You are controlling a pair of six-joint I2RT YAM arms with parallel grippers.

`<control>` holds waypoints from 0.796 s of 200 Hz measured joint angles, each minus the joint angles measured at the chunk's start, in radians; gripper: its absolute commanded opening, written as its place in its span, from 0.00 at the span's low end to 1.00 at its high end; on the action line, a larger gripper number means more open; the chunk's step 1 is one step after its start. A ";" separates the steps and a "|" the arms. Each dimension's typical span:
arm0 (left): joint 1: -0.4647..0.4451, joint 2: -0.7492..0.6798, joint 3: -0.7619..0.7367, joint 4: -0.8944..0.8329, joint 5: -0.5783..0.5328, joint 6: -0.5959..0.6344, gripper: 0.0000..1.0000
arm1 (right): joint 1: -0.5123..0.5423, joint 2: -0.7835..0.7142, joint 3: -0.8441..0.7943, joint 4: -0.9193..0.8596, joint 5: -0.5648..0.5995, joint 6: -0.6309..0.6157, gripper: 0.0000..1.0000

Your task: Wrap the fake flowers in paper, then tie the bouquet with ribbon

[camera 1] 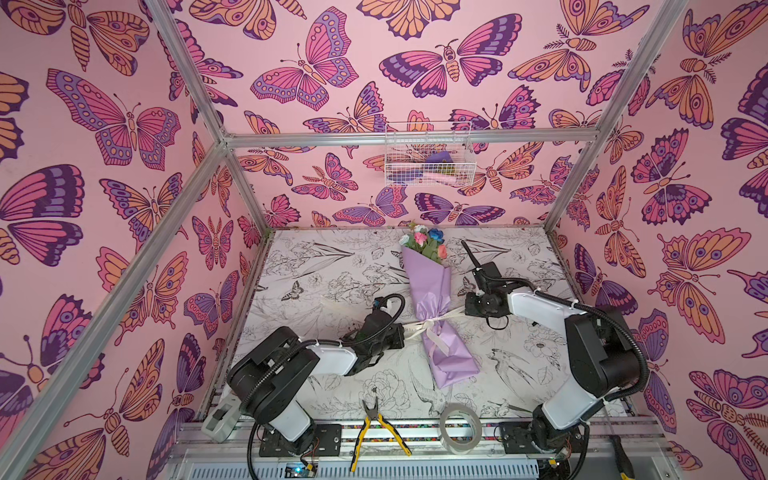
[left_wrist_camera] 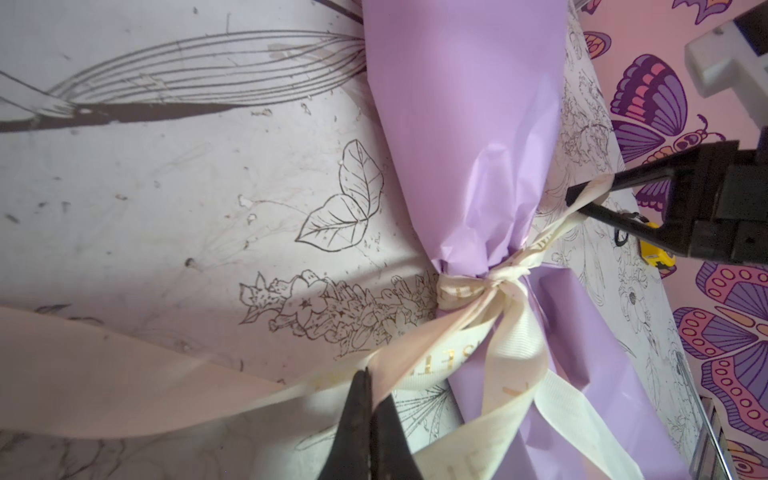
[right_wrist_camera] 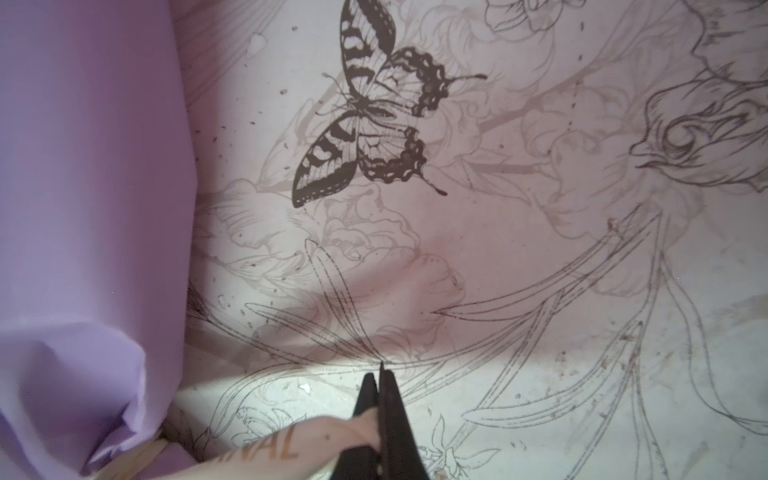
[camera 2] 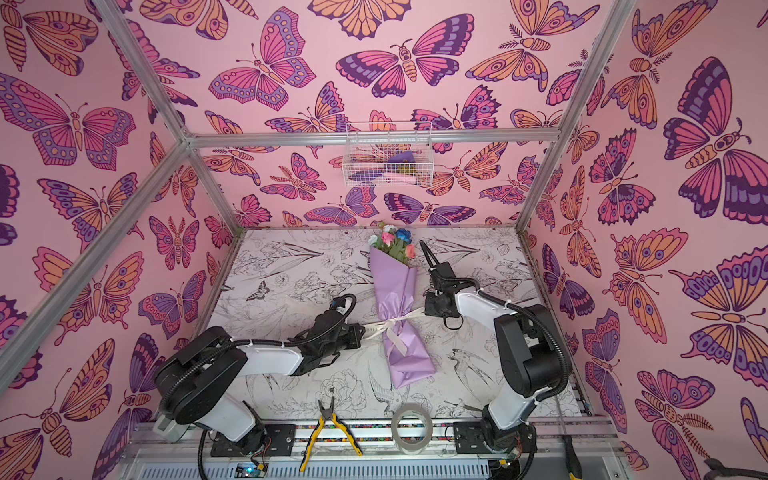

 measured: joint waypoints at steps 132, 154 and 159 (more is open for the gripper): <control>0.120 -0.068 0.056 -0.145 0.016 0.142 0.36 | -0.011 -0.047 0.036 0.015 -0.126 -0.033 0.44; 0.126 -0.145 0.057 -0.181 0.038 0.141 0.61 | -0.015 -0.156 0.021 0.011 -0.157 -0.036 0.49; 0.126 -0.172 0.057 -0.193 0.041 0.144 0.64 | -0.015 -0.182 0.016 0.010 -0.159 -0.036 0.50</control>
